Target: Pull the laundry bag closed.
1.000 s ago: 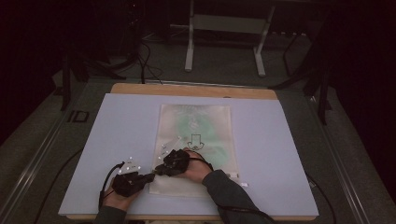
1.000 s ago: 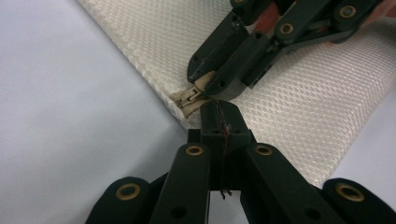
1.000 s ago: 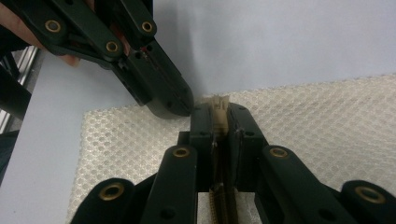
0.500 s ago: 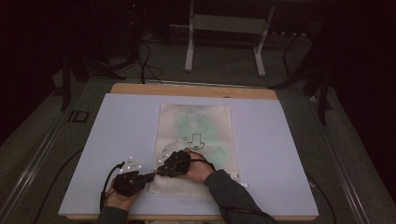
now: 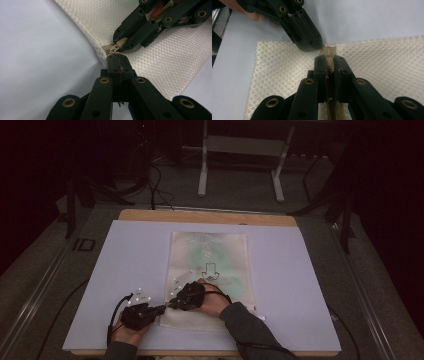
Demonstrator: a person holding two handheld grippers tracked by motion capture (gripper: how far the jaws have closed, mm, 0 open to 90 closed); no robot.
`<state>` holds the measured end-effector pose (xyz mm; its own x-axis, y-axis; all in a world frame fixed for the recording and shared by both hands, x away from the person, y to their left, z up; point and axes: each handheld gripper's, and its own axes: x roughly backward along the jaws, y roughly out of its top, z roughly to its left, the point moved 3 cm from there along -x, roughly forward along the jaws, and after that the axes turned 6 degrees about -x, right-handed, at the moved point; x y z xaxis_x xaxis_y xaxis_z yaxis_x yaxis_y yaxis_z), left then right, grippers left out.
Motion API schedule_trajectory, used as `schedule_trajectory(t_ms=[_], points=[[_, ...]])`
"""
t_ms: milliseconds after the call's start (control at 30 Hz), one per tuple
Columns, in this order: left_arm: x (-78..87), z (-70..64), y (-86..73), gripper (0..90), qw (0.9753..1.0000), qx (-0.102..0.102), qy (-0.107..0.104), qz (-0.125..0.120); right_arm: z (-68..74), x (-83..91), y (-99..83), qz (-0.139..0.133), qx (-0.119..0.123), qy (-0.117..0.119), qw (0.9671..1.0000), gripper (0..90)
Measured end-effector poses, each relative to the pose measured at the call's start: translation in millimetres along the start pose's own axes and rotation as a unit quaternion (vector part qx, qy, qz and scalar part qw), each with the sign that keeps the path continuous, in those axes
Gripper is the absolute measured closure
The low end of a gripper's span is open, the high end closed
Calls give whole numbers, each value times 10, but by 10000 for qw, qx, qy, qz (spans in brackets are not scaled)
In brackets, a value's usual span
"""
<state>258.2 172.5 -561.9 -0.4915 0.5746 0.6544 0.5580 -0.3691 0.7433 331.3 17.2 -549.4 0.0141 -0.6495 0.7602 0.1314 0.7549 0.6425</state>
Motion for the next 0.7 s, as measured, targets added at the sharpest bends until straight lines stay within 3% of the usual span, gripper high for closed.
schedule_trajectory(t_ms=[367, 400, 700], points=[[-22, -2, 15, 899, 10000, 24, -1, -26, -7, -9, -13, -101, -23, 18, 9999, 827], [-28, 6, 14, 899, 9998, 185, -4, -35, -5, -9, -14, -101, -28, 16, 9999, 827], [-34, 19, 12, 900, 9994, 331, -22, -10, 40, 16, -18, 44, 184, -136, 9997, 829]])
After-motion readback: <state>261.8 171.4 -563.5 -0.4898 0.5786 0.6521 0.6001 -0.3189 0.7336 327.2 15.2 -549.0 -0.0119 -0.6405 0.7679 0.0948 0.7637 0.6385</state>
